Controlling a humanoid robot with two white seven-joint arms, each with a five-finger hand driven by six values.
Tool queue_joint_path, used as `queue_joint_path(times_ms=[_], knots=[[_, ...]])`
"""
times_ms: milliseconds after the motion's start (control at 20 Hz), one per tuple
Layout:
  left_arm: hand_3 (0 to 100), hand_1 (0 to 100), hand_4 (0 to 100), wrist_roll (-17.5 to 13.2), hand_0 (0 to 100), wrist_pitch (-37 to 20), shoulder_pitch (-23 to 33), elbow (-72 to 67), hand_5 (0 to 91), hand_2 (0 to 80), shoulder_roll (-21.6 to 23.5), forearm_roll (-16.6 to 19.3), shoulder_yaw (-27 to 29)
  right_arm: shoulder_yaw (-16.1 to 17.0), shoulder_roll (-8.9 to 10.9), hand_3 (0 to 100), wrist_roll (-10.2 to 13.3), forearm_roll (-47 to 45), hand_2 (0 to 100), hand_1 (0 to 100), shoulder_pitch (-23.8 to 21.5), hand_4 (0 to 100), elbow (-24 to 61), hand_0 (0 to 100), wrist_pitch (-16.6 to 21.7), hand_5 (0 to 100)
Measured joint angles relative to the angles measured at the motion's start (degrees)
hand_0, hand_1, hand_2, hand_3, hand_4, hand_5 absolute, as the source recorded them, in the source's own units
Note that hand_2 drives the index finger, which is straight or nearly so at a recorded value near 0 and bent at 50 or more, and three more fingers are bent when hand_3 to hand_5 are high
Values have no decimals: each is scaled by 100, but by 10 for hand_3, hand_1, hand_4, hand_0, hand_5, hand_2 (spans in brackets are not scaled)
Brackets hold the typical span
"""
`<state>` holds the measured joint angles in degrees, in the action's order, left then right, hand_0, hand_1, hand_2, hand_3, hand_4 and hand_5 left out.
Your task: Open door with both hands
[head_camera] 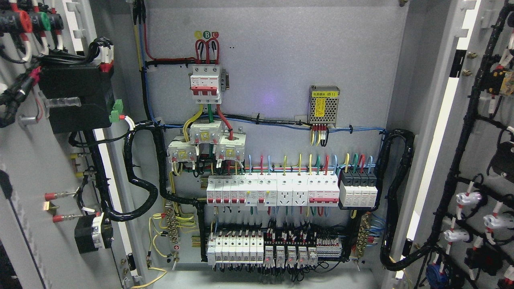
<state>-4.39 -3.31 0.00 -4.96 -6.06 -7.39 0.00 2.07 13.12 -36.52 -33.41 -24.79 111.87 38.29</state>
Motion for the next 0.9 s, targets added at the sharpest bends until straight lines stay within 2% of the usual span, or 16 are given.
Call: queue_joint_path(times_ms=[150, 200, 451, 551, 651, 701, 902], knots=[[0, 0, 0, 22, 0, -1, 0, 16, 0, 0, 3, 5, 0, 155, 37, 0, 1, -136, 0, 0, -39, 0, 88, 0, 0, 0], [0, 0, 0, -62, 0, -1, 0, 35, 0, 0, 6, 7, 0, 199, 47, 0, 1, -165, 0, 0, -44, 0, 113, 0, 0, 0], [0, 0, 0, -852, 0, -46, 146, 670, 0, 0, 98, 2, -147, 334, 80, 0, 2, -262, 0, 0, -31, 0, 202, 0, -12, 0], [0, 0, 0, -984, 0, -104, 302, 1322, 0, 0, 204, -4, -406, 366, 90, 0, 2, -280, 0, 0, -1, 0, 226, 0, -28, 0], [0, 0, 0, -940, 0, -274, 488, 2064, 0, 0, 389, -7, -707, 393, 97, 0, 3, -293, 0, 0, 51, 0, 247, 0, -36, 0], [0, 0, 0, -797, 0, -423, 576, 2537, 0, 0, 524, -6, -896, 405, 102, 0, 3, -298, 0, 0, 75, 0, 256, 0, -38, 0], [0, 0, 0, -529, 0, -1361, 800, 4236, 0, 0, 1063, 10, -1618, 442, 146, 0, 74, -342, 0, 0, 135, 0, 285, 0, -40, 0]])
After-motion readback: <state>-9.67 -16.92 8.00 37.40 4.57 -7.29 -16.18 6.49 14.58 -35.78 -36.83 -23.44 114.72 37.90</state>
